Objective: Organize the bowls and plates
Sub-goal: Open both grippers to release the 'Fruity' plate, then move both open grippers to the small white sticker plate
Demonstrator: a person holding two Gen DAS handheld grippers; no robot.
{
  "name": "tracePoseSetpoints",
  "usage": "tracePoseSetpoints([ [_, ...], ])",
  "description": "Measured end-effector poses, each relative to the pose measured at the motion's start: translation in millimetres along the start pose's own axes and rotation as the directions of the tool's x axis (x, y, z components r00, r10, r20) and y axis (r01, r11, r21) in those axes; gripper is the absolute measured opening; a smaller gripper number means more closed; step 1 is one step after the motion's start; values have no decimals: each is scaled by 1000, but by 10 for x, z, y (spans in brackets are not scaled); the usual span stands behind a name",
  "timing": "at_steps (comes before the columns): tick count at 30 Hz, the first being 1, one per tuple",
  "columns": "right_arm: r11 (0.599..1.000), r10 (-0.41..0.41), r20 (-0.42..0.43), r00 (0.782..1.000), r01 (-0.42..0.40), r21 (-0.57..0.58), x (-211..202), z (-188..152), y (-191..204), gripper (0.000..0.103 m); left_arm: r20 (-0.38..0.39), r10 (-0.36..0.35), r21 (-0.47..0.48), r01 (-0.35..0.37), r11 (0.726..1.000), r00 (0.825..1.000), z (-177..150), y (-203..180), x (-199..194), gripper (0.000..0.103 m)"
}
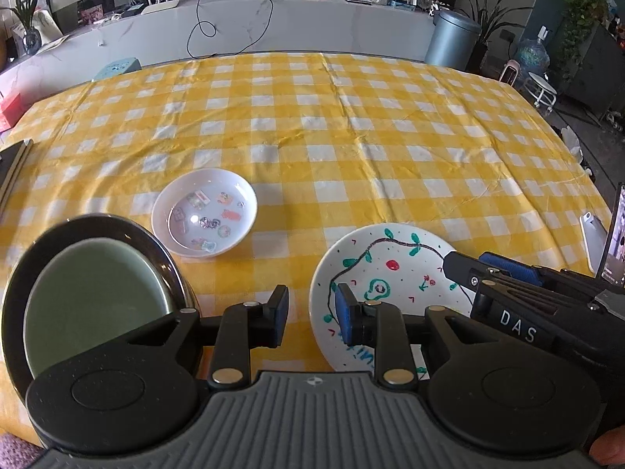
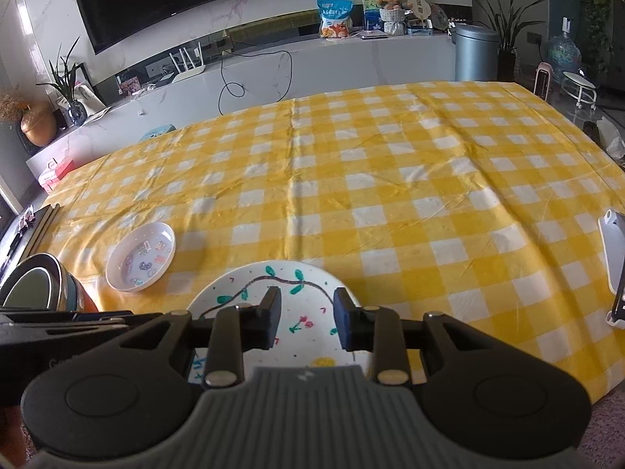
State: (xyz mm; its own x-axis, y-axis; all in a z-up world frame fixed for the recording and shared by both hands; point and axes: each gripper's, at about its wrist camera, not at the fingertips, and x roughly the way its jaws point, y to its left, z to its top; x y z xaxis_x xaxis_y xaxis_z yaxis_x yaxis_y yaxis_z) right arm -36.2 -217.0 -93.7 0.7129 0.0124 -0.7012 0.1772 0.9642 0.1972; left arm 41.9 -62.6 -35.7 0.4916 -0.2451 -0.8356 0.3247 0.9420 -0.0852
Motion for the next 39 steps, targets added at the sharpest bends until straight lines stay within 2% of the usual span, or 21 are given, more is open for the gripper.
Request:
tracePoseSetpoints([
  [8,997,76,-20,997,-76,-13,92,116,229,33,-12,15,90,-14,996,1000,305,209,-62,30],
  [10,995,95,-23,995,-95,-28,122,150,317,37,-11,14,120,-13,993,1000,392,267,-86,30],
  [17,987,150,-34,988,-152,-61,272,284,611,37,-37,65,203,-56,978,997,745,557,-49,30],
  [23,978,203,-87,975,-207,-30,510,362,784,37,-134,40,175,-17,985,990,965,907,159,34],
  [26,974,223,-125,967,-224,4,671,376,843,36,-164,60,181,-30,983,985,1020,1033,297,36],
  [31,969,246,-178,953,-241,49,932,381,917,26,-236,55,160,-18,987,970,1061,1251,579,36],
  [36,971,239,-201,950,-230,68,1121,409,951,22,-278,10,117,24,993,960,1096,1394,779,36],
  [39,970,243,-216,946,-231,82,1216,428,966,21,-299,12,108,22,994,954,1102,1427,889,36],
])
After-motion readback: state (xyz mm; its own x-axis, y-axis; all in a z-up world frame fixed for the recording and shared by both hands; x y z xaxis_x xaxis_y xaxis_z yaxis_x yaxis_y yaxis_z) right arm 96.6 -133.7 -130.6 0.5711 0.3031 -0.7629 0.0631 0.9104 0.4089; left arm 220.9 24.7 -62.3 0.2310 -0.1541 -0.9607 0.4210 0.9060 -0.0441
